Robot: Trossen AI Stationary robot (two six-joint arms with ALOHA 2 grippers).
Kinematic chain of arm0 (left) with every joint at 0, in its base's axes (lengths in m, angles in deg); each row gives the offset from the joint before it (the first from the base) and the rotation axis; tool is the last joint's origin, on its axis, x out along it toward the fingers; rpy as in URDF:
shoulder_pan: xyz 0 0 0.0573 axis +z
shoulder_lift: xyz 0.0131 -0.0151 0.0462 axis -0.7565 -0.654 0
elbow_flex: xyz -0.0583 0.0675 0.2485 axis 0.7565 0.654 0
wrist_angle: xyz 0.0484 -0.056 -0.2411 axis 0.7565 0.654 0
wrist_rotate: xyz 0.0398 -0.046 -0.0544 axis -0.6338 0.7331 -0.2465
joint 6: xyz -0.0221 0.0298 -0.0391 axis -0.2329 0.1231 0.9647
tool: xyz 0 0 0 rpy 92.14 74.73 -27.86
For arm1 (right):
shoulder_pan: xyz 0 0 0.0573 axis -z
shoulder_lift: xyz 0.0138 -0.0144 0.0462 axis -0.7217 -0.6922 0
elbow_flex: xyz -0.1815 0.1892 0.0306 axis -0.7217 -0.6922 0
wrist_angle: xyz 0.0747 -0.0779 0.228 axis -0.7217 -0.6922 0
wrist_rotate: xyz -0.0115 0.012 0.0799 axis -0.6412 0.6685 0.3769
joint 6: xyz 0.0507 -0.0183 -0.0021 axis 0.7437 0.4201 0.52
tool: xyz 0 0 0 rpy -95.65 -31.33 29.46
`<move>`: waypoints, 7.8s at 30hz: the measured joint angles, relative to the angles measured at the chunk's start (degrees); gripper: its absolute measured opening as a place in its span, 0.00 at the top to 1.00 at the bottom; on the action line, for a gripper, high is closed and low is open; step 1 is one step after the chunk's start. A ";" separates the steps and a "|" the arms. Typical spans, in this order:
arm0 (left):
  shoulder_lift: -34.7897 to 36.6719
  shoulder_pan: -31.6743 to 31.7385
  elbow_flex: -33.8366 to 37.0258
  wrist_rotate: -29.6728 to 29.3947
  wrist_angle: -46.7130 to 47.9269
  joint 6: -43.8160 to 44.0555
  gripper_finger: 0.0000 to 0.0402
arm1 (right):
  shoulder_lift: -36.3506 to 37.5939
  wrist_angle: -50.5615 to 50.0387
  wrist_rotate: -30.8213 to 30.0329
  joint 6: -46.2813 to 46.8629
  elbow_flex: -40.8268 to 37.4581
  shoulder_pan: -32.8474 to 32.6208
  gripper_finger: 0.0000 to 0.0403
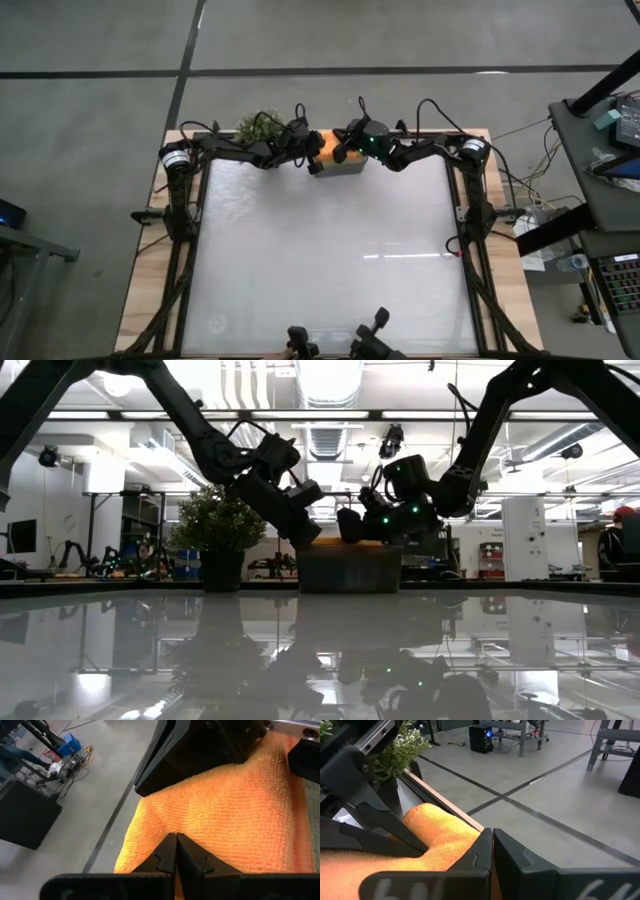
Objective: Fold microfiber towels
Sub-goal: Stack the folded orange on top of the folded green towel into the black bin, then return to home position
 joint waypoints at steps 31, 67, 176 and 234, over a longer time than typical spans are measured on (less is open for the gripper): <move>5.97 -4.60 0.98 1.09 3.73 -1.91 1.00 | 17.99 -31.18 2.43 -7.65 -0.02 -0.15 0.98; 10.62 -3.89 0.87 1.57 6.09 -3.03 1.00 | 22.59 -40.44 9.08 -8.72 0.46 2.52 0.98; 94.53 -19.50 62.14 14.64 6.44 -4.71 1.00 | 98.14 -26.73 32.82 -11.17 -55.15 -3.54 0.98; 94.66 -19.50 62.18 14.62 6.40 -4.74 1.00 | 98.12 -26.74 32.83 -9.78 -55.21 -3.52 0.98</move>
